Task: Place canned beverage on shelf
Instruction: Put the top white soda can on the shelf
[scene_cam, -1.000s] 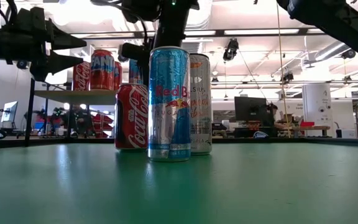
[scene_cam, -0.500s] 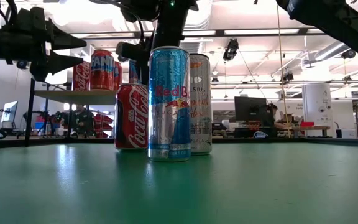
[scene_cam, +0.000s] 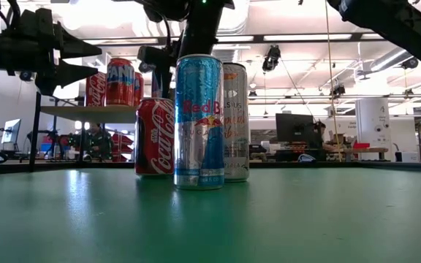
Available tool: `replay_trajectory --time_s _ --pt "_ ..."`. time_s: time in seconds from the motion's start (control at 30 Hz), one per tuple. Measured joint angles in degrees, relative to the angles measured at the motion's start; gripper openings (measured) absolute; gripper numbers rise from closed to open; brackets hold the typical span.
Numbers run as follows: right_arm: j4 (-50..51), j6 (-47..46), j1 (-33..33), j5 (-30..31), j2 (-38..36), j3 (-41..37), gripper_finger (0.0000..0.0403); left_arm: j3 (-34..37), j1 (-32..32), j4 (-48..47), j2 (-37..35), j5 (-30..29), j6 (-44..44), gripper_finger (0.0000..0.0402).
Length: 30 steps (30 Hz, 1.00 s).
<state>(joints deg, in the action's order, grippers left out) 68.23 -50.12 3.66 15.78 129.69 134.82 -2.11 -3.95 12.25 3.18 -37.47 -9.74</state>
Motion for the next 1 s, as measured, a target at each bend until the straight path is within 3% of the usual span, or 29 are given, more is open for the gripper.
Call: replay_trajectory --time_s 0.33,0.6,0.8,1.0 --pt "7.94 -2.14 -0.90 -6.54 -5.97 0.04 0.0361 0.00 -0.02 0.00 0.00 0.00 0.00 0.0302" --pt "8.46 0.56 0.87 -11.16 -10.22 -4.70 0.0291 0.00 -0.01 0.00 0.02 -0.02 0.00 0.0302" --pt "0.12 3.51 1.13 -11.28 -18.41 -16.67 0.0218 0.00 0.00 -0.02 0.02 -0.02 0.00 0.0302" --pt "-15.48 3.01 1.13 -9.25 -31.34 -38.38 0.0164 0.00 0.00 -0.02 0.02 -0.02 0.00 0.0302"
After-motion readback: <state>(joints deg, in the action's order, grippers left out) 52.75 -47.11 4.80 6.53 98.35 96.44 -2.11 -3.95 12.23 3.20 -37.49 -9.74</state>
